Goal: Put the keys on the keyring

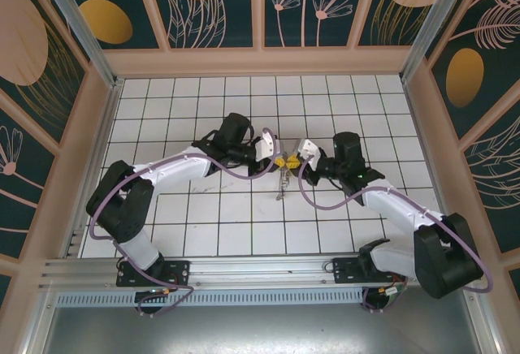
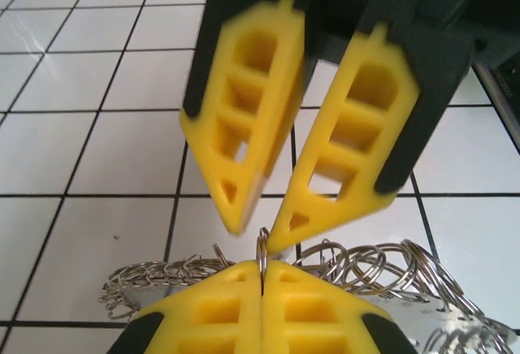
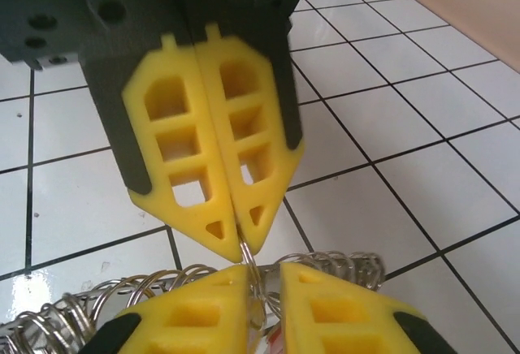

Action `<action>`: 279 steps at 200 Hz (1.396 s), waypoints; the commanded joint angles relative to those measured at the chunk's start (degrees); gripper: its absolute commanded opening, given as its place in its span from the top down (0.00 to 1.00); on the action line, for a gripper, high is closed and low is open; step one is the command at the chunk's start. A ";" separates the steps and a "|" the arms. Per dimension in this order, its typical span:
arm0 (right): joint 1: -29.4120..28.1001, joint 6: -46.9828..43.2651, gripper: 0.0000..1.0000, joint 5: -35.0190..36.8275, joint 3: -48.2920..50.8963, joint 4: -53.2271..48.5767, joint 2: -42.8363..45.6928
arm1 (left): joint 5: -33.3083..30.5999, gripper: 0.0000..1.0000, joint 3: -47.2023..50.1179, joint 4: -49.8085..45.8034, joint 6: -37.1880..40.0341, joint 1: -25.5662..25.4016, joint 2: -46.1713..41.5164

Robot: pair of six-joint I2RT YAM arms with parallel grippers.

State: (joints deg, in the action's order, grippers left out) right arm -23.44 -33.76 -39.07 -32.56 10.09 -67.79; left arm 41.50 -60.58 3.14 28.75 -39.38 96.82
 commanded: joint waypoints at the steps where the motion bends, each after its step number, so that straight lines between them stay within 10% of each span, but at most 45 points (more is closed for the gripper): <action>1: 1.08 0.03 0.80 -0.26 1.00 2.10 2.86 | 3.32 1.00 2.67 8.95 -3.79 -0.22 -2.07; 279: 1.29 -2.85 0.88 -1.12 -2.25 -5.51 -1.35 | 4.31 1.00 4.52 15.23 -7.78 -0.23 -2.68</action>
State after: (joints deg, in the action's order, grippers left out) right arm -21.85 -36.97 -40.10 -34.02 4.25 -69.56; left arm 44.53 -56.23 13.58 21.98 -39.38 96.68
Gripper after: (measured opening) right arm 0.119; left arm 0.048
